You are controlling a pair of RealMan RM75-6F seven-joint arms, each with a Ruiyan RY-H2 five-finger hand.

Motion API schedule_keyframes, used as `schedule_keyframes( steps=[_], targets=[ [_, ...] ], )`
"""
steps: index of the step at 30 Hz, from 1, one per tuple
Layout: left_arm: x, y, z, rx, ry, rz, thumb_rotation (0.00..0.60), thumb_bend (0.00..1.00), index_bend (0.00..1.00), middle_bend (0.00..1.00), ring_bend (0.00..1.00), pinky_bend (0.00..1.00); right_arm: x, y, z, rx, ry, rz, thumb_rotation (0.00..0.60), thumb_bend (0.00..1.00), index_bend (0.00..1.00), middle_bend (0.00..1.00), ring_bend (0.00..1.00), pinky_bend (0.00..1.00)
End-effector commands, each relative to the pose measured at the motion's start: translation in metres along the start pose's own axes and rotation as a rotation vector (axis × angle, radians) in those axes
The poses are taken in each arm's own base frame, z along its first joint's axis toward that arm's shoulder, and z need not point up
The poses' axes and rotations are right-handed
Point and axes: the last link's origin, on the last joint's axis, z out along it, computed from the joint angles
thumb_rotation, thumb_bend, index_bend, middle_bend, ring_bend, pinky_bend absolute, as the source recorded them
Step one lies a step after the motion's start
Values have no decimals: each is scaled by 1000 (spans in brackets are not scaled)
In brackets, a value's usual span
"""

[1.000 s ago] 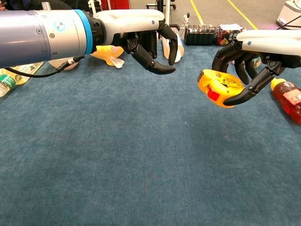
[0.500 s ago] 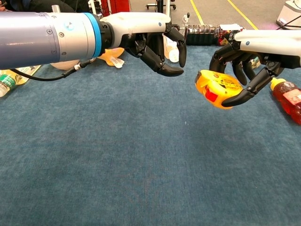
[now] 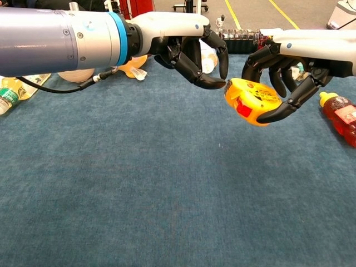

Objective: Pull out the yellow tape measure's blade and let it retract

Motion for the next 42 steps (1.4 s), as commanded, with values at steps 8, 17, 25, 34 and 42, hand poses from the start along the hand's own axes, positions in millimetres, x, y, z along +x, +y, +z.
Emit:
schedule_keyframes(
  steps=[8,17,25,34,42],
  targets=[
    [-2,2,3,-3,-7,-4,415,298,426,1000,1000,982,0,-1,-1,4,1,1,439,258,585,617,599,589],
    [-3,3,4,-3,-13,-7,415,297,461,1000,1000,982,-1,-3,-1,12,-1,0,445,258,585,617,599,589],
    [-3,4,5,-2,-17,-17,412,297,461,1000,1000,982,0,-6,-1,24,2,0,442,258,586,617,599,589],
    [-4,7,6,-4,-34,-50,412,298,509,1000,1000,982,2,-7,1,20,4,-1,443,258,586,617,599,589],
    [-3,5,5,2,-34,-52,408,297,582,1000,1000,982,1,-2,1,1,-1,-3,442,257,586,617,599,589]
  ],
)
